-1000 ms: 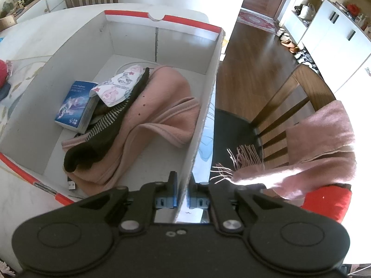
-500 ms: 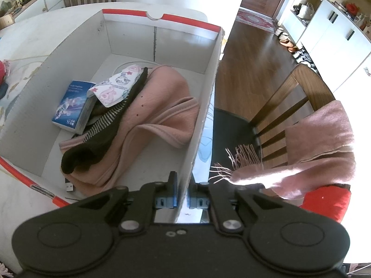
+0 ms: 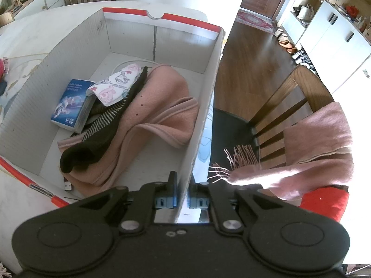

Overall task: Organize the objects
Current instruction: 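Close the left tool on the red cloth, then lift the red cloth with the left tool and lower it into the box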

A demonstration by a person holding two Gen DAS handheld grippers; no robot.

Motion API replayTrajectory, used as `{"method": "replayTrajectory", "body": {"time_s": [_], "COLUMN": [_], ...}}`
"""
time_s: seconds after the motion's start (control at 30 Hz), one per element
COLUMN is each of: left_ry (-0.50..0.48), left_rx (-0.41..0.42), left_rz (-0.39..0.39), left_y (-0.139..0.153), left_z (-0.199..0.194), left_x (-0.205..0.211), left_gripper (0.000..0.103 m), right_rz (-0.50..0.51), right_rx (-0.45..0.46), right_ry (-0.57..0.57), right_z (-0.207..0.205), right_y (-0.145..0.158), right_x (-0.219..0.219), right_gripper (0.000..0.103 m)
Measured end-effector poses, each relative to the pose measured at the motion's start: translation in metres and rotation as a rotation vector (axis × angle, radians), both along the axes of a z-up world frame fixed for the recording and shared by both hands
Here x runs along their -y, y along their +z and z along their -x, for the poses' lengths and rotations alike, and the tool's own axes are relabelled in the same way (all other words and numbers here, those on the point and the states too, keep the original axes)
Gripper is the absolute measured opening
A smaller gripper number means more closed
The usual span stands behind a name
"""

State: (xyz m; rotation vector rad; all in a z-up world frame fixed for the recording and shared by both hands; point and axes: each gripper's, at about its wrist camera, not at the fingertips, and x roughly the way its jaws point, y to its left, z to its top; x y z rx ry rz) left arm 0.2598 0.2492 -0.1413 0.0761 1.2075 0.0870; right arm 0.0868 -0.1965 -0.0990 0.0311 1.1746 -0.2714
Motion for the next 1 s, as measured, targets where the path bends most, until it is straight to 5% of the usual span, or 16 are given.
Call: {"method": "replayTrajectory", "body": {"time_s": [0.17, 0.3, 0.5, 1.0], "left_ry": [-0.003, -0.012, -0.002, -0.145], "left_rx": [0.009, 0.017, 0.041, 0.109], "left_rz": [0.005, 0.067, 0.07, 0.154], "left_y": [0.002, 0.007, 0.016, 0.071], "left_z": [0.004, 0.01, 0.023, 0.058], "left_x": [0.0, 0.0, 0.002, 0.028], "left_gripper": [0.099, 0.065, 0.043, 0.036], "right_rz": [-0.001, -0.003, -0.004, -0.01], "right_rx": [0.001, 0.001, 0.004, 0.007], "right_ry": [0.0, 0.001, 0.005, 0.013], "right_z": [0.0, 0.0, 0.001, 0.001], "right_y": [0.0, -0.001, 0.0, 0.001], "right_x": [0.0, 0.0, 0.0, 0.001], "right_gripper": [0.007, 0.007, 0.007, 0.007]}}
